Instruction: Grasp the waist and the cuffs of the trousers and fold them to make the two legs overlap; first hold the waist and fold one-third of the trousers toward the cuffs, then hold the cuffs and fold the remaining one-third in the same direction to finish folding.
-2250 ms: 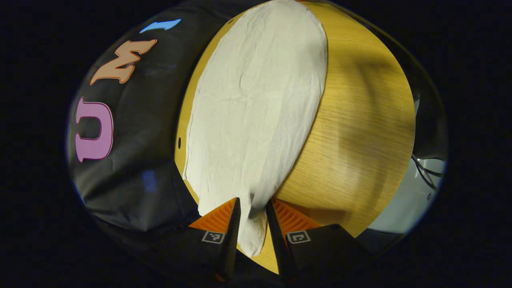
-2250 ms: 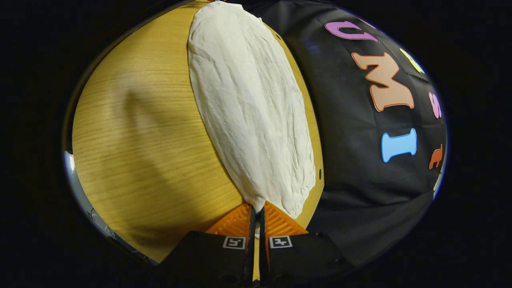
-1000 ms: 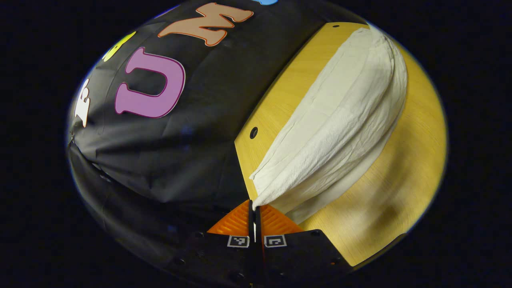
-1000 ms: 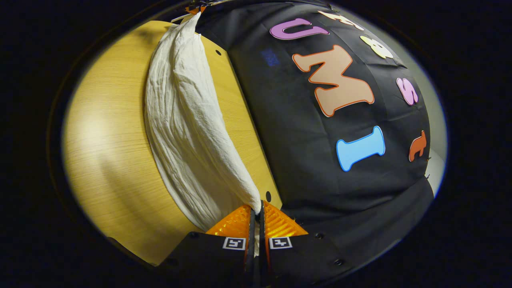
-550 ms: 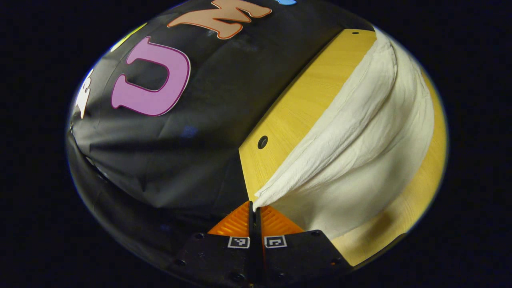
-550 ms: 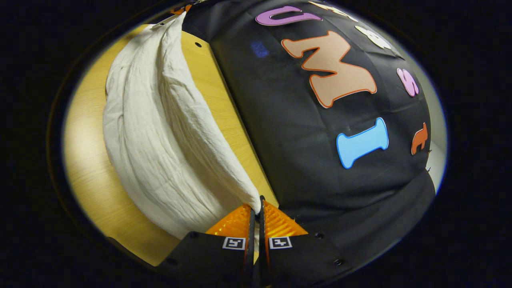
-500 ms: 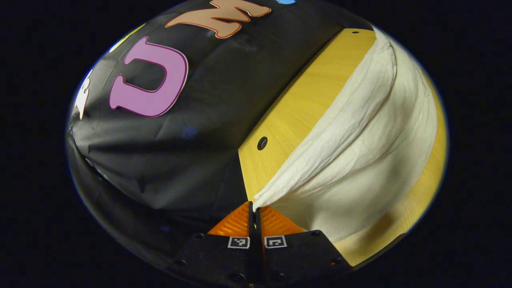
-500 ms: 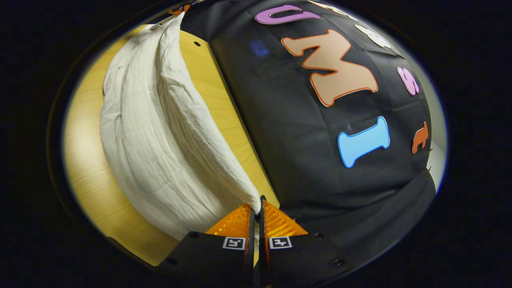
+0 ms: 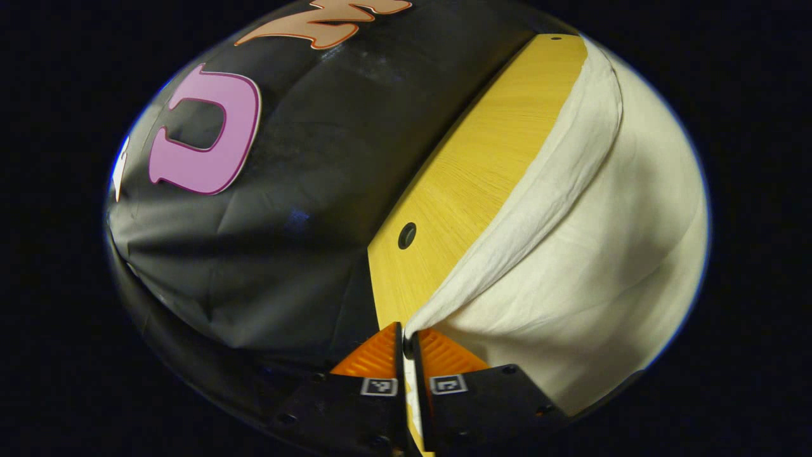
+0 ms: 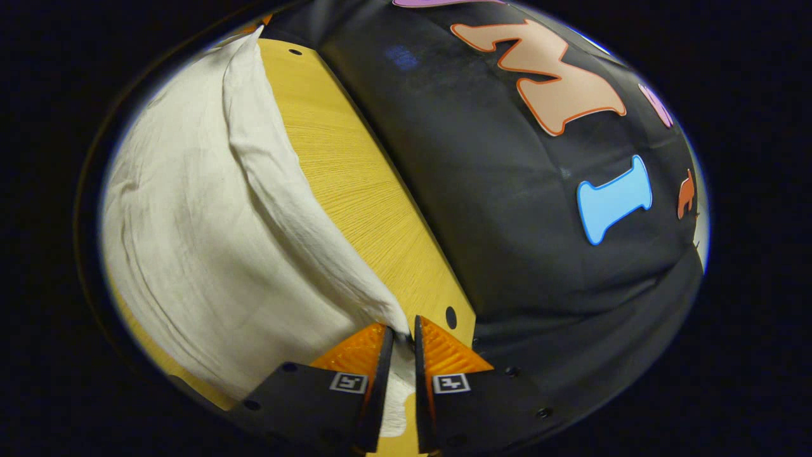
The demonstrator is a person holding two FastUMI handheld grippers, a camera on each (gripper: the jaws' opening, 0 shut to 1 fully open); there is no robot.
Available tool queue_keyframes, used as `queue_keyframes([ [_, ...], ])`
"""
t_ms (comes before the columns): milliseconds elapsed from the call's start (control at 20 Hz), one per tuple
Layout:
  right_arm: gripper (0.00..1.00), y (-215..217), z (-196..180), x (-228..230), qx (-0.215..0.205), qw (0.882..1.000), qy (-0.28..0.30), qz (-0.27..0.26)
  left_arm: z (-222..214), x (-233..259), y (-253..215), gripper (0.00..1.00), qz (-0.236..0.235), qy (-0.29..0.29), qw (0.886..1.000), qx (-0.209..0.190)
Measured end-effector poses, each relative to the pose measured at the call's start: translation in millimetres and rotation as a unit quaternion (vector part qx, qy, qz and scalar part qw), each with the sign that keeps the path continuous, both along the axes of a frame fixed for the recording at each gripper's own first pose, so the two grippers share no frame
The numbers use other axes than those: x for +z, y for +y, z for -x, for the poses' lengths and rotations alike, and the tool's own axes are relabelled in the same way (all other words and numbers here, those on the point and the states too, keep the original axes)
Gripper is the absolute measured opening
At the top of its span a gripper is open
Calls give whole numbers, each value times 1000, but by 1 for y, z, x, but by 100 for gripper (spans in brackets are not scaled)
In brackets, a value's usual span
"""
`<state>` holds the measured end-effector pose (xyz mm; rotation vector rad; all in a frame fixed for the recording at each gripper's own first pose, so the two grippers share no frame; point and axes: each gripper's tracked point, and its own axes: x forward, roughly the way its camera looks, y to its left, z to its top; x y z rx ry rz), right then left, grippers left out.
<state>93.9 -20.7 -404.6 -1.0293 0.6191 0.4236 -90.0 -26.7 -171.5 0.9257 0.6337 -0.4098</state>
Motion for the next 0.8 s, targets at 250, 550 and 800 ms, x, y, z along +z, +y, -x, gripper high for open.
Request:
queue_keyframes([
  [250, 98, -8, 5, 25, -66, 996, -5, -66, 22, 25, -13, 88, 57, -12, 997, 47],
  [550, 98, -45, 44, 27, -238, 948, 37, -208, 51, 75, -37, 95, 196, -30, 972, 124],
  [800, 100, -82, 70, 19, -340, 900, 47, -270, 64, 103, -63, 95, 307, -20, 936, 171],
])
